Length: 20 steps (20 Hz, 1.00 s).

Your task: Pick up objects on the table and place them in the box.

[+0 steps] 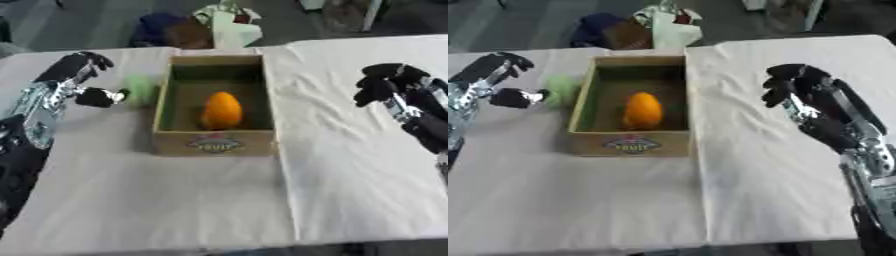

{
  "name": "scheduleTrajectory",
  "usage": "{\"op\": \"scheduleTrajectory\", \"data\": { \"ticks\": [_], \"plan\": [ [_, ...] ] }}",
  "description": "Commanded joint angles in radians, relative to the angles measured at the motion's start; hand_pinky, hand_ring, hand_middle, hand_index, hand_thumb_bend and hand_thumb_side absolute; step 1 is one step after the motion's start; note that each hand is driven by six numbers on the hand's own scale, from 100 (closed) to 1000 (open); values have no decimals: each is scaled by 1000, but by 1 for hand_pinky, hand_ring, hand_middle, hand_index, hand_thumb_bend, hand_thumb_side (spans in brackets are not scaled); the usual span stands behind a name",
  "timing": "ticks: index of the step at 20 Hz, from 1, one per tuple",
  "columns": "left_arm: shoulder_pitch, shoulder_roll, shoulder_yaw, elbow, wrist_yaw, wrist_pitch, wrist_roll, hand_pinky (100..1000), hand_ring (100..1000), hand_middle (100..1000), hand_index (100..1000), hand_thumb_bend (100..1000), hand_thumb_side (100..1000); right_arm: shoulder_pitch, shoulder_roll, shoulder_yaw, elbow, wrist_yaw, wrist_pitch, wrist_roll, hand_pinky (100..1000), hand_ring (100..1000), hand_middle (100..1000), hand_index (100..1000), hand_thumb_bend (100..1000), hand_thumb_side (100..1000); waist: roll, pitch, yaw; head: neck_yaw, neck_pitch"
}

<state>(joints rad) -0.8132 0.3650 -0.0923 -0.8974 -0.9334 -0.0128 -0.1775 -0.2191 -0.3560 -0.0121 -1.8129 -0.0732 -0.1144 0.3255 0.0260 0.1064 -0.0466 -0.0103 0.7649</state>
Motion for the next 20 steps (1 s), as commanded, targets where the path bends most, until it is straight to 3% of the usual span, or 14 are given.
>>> {"op": "scheduleTrajectory", "data": {
  "ticks": [1,6,15,18,20],
  "plan": [
    [-34,-20,16,26,-29,13,58,702,703,712,831,451,433,-9,-15,-4,-7,-1,-3,5,594,611,622,786,100,521,0,-10,-4,4,5],
    [-42,-49,14,63,-88,51,149,705,707,717,831,448,435,-9,-14,-3,-7,-1,-3,6,594,611,622,786,100,521,-2,-9,-13,7,5],
    [-36,-47,16,103,-193,98,156,702,695,704,826,335,364,-8,-13,-4,-5,-1,-2,7,594,611,622,786,100,523,0,-9,-16,5,5],
    [-30,-45,26,110,-209,116,176,677,639,624,780,234,277,-8,-14,-6,-5,0,-2,5,594,611,622,786,100,523,1,-8,-14,3,4],
    [-25,-44,30,113,-212,123,196,639,546,529,706,118,187,-8,-13,-6,-5,0,-2,5,594,611,622,786,100,523,0,-8,-13,1,3]
  ]
}}
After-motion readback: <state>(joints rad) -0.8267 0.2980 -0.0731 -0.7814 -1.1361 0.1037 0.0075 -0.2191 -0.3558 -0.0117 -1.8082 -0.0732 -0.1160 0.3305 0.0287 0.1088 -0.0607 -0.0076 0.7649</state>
